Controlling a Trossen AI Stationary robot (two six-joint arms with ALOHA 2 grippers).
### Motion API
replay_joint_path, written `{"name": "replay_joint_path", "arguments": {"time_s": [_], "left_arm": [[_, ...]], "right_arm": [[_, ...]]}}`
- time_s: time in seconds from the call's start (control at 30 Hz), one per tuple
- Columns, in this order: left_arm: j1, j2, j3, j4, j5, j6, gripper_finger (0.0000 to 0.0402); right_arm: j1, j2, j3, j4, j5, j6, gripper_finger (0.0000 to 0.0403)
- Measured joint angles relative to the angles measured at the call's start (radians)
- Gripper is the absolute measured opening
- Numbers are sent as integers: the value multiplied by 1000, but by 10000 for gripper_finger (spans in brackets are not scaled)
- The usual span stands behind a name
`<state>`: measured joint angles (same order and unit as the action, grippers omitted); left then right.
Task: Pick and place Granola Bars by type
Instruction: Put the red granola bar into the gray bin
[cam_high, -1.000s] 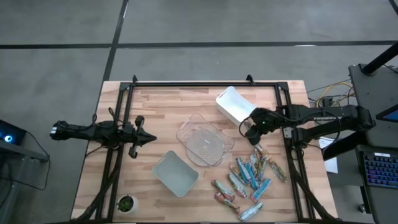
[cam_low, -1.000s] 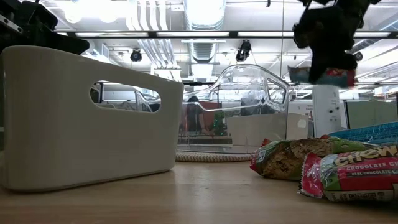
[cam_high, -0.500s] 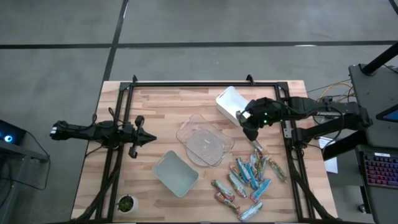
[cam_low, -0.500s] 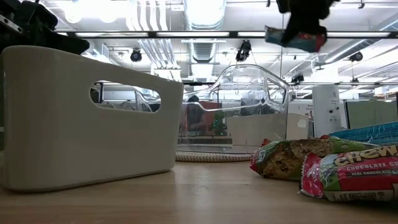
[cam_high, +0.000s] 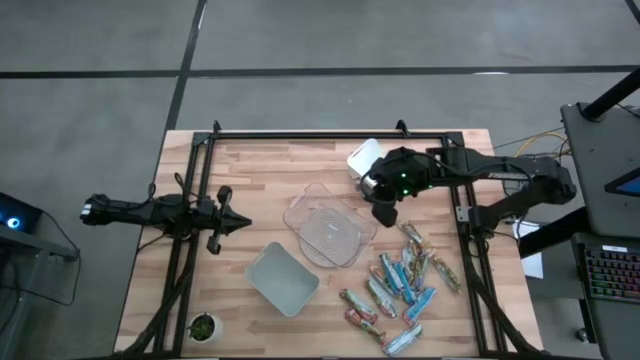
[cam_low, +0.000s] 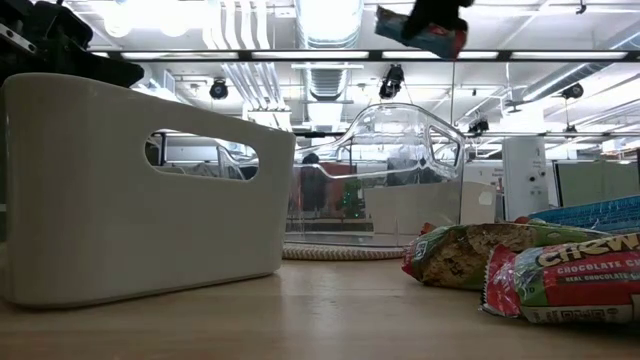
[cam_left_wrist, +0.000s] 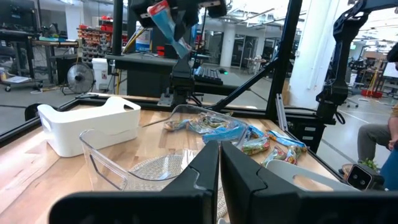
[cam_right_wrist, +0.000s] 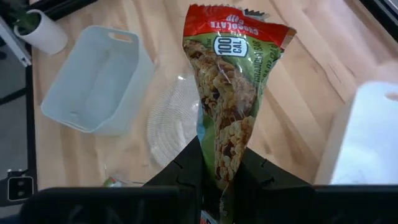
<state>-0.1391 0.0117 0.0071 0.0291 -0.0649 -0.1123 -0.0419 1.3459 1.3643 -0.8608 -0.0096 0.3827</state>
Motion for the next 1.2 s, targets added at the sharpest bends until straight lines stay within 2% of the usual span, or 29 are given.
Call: {"name": "replay_joint_path", "arguments": {"time_s": [0.53,0.8,1.2], "left_arm": [[0,0,0,0,0,0,0],[0,0,0,0,0,0,0],[0,1,0,0,0,0,0]], "right_arm": [[113,203,207,4,-29,-120,43],[168,309,313,4,-97,-177,43],[241,425,440,7,-106,-229,43]]}}
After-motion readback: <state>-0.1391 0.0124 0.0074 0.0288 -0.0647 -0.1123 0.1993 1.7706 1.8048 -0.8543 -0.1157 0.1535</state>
